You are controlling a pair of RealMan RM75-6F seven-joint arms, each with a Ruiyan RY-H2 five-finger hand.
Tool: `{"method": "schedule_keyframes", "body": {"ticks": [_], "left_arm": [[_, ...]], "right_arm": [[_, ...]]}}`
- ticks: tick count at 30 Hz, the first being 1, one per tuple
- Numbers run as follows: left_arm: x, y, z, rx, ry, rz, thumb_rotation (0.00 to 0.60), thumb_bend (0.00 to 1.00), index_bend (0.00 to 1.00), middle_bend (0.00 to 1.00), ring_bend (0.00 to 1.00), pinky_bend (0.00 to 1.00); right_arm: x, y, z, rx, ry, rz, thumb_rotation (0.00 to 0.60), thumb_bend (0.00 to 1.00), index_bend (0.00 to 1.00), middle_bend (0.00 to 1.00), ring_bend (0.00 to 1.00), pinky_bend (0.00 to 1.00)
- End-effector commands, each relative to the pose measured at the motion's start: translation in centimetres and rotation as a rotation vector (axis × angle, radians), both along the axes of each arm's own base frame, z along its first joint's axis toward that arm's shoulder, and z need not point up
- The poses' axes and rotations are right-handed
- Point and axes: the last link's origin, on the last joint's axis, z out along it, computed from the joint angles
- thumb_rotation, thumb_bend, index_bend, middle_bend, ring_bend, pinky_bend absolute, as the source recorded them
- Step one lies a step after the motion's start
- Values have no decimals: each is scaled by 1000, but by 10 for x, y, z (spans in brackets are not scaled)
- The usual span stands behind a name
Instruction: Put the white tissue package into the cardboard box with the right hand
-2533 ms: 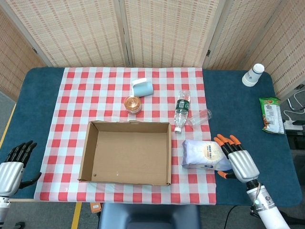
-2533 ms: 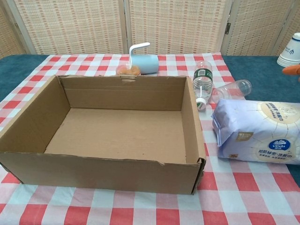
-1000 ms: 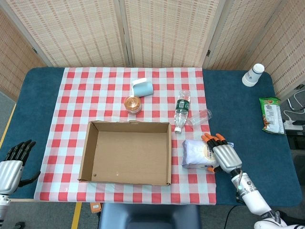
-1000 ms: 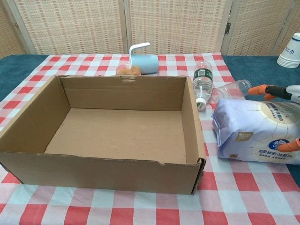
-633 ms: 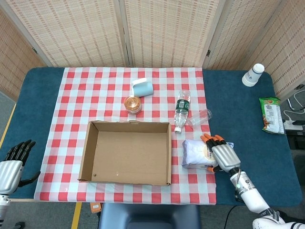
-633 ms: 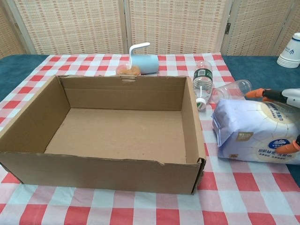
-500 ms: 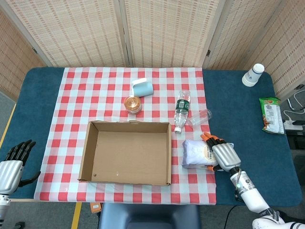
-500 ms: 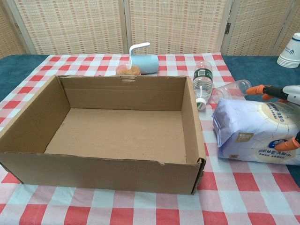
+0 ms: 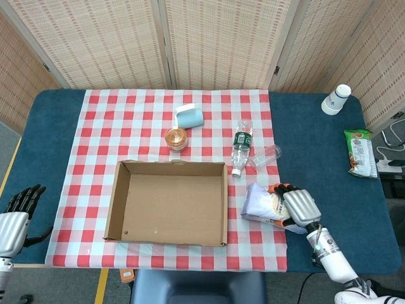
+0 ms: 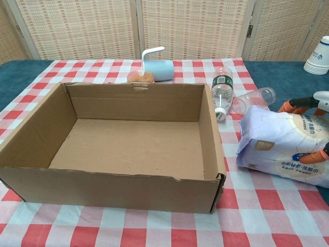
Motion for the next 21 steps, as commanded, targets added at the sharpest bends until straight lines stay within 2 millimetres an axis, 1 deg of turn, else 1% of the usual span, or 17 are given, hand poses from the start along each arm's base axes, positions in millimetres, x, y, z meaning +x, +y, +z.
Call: {"method": "schedule_keyframes", "body": {"ticks": [1, 6, 9, 12, 15, 17, 19, 21], "left_arm": [[0, 0, 1, 3, 0, 1, 600, 243, 0, 0, 0, 98], [0, -1, 1, 5, 1, 1, 600, 244, 0, 0, 0, 98], [0, -2, 1, 3, 2, -1, 600, 244, 0, 0, 0, 98], [1, -2, 1, 2, 2, -2, 600, 244, 0, 0, 0, 99], [1, -2, 0, 0, 0, -3, 600, 244, 0, 0, 0, 98], [1, -2, 0, -3, 0, -3, 600, 244, 0, 0, 0, 98], [1, -2, 0, -7, -1, -3, 600, 243, 0, 0, 0, 98], [2, -3, -1, -10, -2, -5, 600, 243, 0, 0, 0, 98]], "right_arm": [[8, 1, 9, -15, -2, 30, 600, 0, 497, 268, 253, 532], [27, 4, 34, -64, 12, 88, 600, 0, 516, 279, 261, 546], [43, 7, 54, -103, 32, 125, 600, 0, 518, 281, 261, 552], [64, 10, 78, -153, 55, 169, 600, 0, 523, 285, 266, 554], [94, 12, 103, -203, 73, 232, 600, 0, 532, 289, 275, 559], [113, 13, 113, -221, 74, 273, 600, 0, 541, 293, 276, 561], [134, 15, 117, -216, 69, 313, 600, 0, 548, 306, 276, 562], [151, 15, 115, -188, 61, 338, 600, 0, 551, 316, 276, 565]]}}
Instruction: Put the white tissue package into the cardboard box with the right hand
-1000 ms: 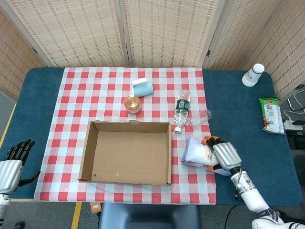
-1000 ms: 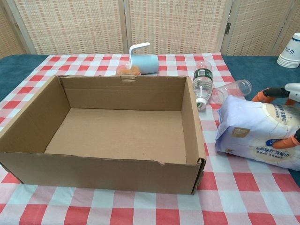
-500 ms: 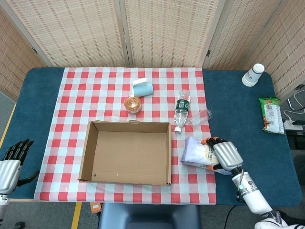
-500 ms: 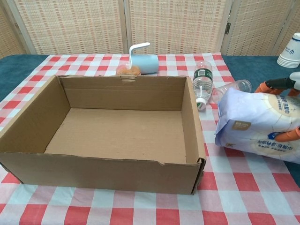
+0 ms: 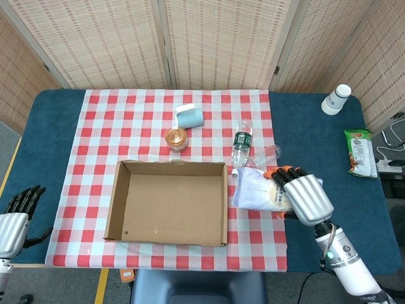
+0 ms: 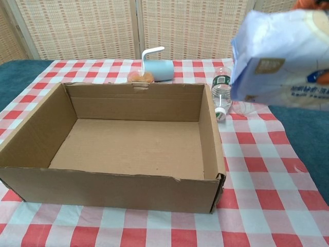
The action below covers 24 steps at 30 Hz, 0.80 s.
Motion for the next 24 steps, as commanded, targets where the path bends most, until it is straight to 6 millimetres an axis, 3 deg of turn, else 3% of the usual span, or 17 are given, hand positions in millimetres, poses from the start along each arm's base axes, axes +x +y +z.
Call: {"method": "schedule_keyframes", "body": {"ticks": [1, 5, 15, 24], "left_arm": [[1, -1, 0, -3, -2, -4, 600, 244, 0, 0, 0, 99], [1, -1, 3, 3, -12, -7, 600, 243, 0, 0, 0, 99], [-2, -1, 6, -3, -41, 2, 600, 243, 0, 0, 0, 99], [-6, 1, 6, -19, -61, 16, 600, 243, 0, 0, 0, 98]], "right_arm": [[45, -3, 9, 8, 29, 95, 600, 0, 551, 317, 276, 567], [73, -13, -8, 32, 51, 155, 600, 0, 554, 317, 276, 574], [127, -41, -85, 172, 3, 195, 600, 0, 570, 317, 288, 581], [160, -54, -124, 217, -36, 209, 600, 0, 567, 318, 288, 581]]}}
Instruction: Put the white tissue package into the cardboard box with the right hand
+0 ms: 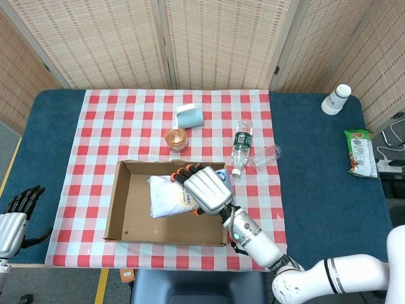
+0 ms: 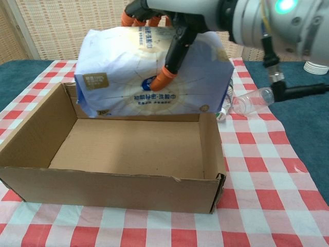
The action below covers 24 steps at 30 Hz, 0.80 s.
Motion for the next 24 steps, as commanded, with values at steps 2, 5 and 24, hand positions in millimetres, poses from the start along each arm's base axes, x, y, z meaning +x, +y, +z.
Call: {"method": "schedule_keyframes", "body": {"ticks": [2, 5, 24], "left_arm": [[-3, 1, 3, 3, -9, 10, 600, 242, 0, 0, 0, 98], [-4, 2, 5, 9, -20, 13, 600, 243, 0, 0, 0, 98], [-6, 2, 14, 18, -52, 7, 600, 243, 0, 0, 0, 98]], "right_arm": [[11, -8, -15, 15, -20, -6, 600, 0, 567, 318, 288, 581], [14, -12, -28, 39, -37, -15, 600, 0, 565, 320, 288, 581], [20, -21, -83, 178, -53, -42, 600, 0, 44, 105, 3, 227]]}}
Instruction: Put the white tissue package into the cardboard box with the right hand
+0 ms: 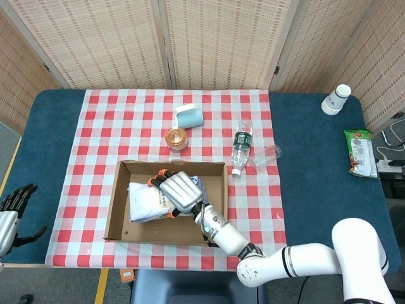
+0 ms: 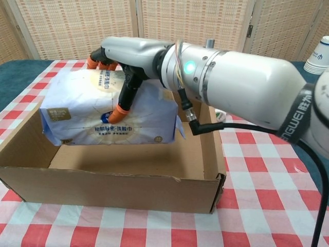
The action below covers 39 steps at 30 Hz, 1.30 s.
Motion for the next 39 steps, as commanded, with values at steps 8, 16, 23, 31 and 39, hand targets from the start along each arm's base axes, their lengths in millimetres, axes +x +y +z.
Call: {"method": "schedule_keyframes", "body": {"ticks": [8, 16, 23, 31, 39], "left_arm": [[-1, -1, -1, -2, 0, -3, 600, 243, 0, 0, 0, 98], [0, 0, -1, -3, 5, -3, 600, 242, 0, 0, 0, 98], [0, -1, -4, -9, 24, -2, 600, 243, 0, 0, 0, 98], [1, -2, -10, -15, 57, -4, 600, 243, 0, 0, 0, 98], [1, -3, -17, -27, 98, 0, 600, 243, 0, 0, 0, 98]], "right_arm": [[0, -3, -2, 16, 7, -19, 600, 0, 0, 19, 0, 57], [-3, -2, 10, -19, -11, -9, 600, 0, 0, 16, 0, 50], [-34, 7, 65, -161, 19, -32, 600, 0, 0, 16, 0, 50], [-129, 51, 150, -400, 208, -163, 600, 0, 0, 17, 0, 103], [-218, 95, 198, -504, 177, -246, 600, 0, 2, 17, 0, 103]]}}
